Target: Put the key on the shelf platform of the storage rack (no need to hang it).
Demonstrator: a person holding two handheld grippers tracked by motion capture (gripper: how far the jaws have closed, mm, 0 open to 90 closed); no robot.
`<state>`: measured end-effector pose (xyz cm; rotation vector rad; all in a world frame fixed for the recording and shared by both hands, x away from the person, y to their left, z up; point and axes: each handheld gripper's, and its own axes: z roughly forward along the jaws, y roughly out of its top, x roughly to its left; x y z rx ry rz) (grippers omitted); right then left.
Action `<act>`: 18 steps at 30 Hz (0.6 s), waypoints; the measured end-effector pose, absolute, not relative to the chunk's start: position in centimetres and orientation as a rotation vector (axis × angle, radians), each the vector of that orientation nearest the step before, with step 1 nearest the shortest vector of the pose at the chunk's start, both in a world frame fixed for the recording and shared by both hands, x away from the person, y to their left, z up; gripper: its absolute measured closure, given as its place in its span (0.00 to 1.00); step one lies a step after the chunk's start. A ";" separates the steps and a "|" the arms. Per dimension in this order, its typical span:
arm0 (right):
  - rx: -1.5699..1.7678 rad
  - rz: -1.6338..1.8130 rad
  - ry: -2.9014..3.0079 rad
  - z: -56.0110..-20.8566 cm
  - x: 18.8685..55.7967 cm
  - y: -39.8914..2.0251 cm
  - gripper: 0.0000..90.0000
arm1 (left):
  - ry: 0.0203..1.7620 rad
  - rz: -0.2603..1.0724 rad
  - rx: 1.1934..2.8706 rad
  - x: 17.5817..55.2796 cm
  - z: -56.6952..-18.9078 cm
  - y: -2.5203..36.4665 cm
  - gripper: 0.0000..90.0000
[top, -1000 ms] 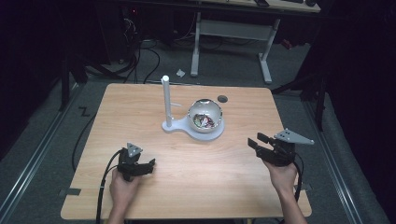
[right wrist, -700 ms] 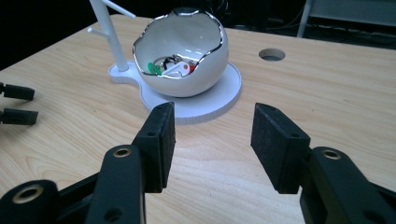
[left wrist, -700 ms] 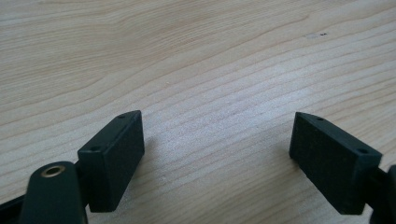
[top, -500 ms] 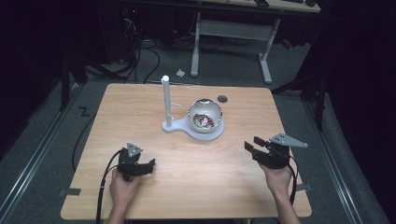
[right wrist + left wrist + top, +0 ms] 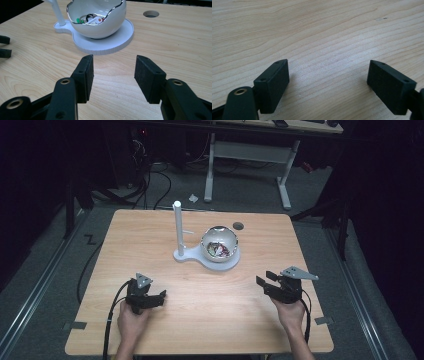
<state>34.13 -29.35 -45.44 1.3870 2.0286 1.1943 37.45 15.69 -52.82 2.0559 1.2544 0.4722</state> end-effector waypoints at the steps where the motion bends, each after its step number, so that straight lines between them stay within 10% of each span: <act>1: 1.389 1.190 2.030 -45.6 34.2 -29.3 0.56 | 1.255 0.472 2.057 37.4 -52.8 15.7 0.20; 18: 1.443 1.126 2.073 -48.2 35.0 -28.7 0.56 | 1.254 0.472 2.056 37.4 -52.8 15.7 0.20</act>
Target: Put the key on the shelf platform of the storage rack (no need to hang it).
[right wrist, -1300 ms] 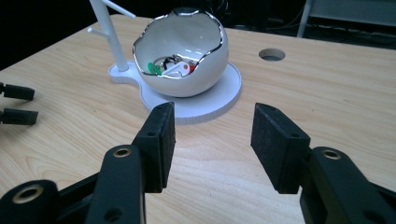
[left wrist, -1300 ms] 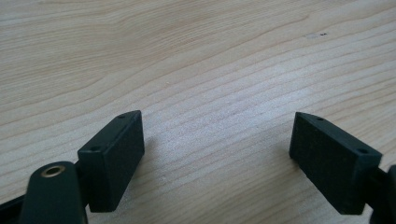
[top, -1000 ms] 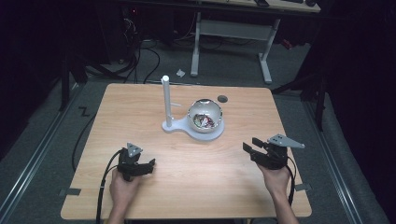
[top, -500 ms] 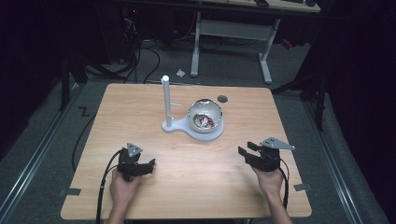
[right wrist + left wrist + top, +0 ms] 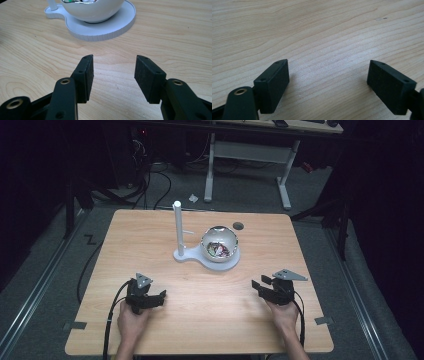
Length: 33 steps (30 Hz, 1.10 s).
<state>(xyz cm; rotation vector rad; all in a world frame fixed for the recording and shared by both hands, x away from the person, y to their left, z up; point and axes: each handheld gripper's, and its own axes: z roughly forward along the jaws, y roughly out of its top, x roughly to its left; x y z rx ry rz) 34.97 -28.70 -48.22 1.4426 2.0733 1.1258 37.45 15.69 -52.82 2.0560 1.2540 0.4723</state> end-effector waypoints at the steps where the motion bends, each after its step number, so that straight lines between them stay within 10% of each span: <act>1: 1.438 1.119 2.076 -48.3 35.0 -28.7 0.55 | 1.254 0.472 2.056 37.4 -52.8 15.7 0.20; 33: 1.551 0.940 2.075 -51.6 36.2 -29.9 0.54 | 1.254 0.472 2.056 37.4 -52.8 15.7 0.20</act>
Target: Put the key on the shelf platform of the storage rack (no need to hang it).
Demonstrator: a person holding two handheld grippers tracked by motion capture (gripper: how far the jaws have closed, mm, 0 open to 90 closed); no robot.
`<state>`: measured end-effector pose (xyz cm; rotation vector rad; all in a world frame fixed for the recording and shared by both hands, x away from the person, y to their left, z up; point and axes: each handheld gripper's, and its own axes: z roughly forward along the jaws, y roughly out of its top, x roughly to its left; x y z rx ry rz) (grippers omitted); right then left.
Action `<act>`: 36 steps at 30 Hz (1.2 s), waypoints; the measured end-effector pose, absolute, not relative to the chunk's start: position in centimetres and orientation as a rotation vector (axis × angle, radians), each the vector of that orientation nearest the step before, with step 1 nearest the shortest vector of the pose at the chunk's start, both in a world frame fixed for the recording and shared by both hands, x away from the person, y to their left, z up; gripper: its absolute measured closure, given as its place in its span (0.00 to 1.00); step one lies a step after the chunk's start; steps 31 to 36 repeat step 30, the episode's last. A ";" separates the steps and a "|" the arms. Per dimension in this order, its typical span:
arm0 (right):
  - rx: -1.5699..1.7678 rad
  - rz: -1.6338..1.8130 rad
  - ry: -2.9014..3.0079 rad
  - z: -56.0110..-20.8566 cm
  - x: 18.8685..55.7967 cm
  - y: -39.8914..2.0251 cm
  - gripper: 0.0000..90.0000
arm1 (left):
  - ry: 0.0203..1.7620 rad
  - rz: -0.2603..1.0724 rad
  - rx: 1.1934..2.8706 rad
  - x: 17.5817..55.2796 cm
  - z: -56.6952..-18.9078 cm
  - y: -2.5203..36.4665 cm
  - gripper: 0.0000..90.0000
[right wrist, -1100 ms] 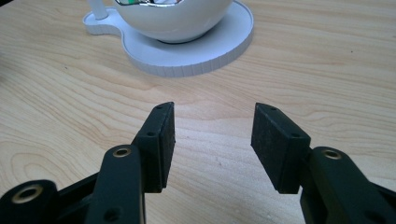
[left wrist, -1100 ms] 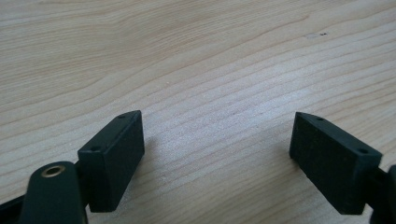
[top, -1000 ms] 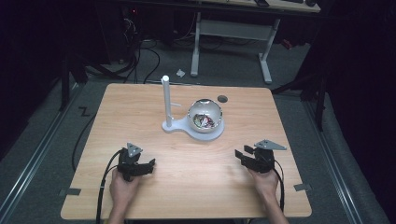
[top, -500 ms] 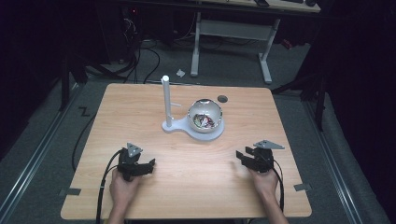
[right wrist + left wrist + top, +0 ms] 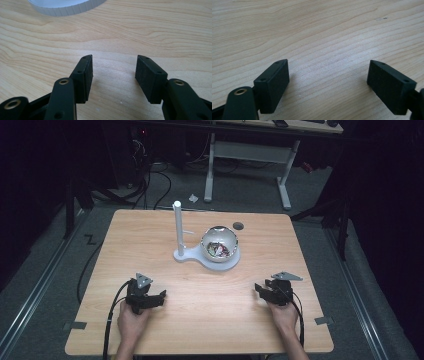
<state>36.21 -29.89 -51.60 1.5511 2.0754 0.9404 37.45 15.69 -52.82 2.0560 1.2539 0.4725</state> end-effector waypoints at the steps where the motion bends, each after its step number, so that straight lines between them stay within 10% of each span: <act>1: 1.553 0.938 2.074 -51.7 36.2 -29.9 0.54 | 1.254 0.472 2.056 37.4 -52.8 15.7 0.20; 36: 1.514 0.825 2.053 -51.9 36.4 -29.4 0.43 | 1.254 0.473 2.056 37.4 -52.8 15.7 0.20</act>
